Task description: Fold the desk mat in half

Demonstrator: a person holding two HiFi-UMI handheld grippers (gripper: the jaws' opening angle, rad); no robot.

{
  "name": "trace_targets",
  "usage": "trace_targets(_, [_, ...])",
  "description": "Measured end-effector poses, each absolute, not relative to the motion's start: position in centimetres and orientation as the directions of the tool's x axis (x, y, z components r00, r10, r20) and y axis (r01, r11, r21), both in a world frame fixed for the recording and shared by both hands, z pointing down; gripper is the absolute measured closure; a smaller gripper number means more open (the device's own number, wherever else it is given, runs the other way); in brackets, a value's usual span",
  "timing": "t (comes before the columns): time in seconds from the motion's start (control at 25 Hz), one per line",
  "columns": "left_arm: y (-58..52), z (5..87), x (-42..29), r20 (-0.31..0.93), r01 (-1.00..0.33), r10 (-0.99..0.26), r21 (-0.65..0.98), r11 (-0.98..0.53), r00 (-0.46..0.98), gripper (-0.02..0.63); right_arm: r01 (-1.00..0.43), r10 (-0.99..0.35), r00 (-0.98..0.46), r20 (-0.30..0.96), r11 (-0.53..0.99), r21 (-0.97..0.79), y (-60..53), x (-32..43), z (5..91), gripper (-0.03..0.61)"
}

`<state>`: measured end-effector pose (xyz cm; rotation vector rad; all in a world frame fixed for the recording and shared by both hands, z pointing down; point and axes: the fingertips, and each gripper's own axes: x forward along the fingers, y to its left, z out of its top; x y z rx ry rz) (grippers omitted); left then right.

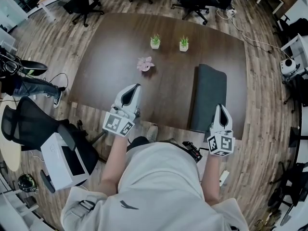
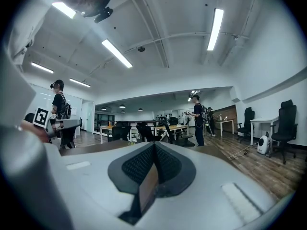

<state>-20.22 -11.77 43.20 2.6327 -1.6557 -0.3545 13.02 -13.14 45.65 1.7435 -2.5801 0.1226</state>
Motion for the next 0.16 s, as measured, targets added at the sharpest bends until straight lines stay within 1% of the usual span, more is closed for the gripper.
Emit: trace_targets(0.16, [-11.71,43.18,-20.28,-0.186,-0.887,-0.89,0.129,-0.443,0.417,0.609,-0.928,-0.926,-0.372,0.062,0.37,-0.048,-13.08,13.03,45.55,0.58])
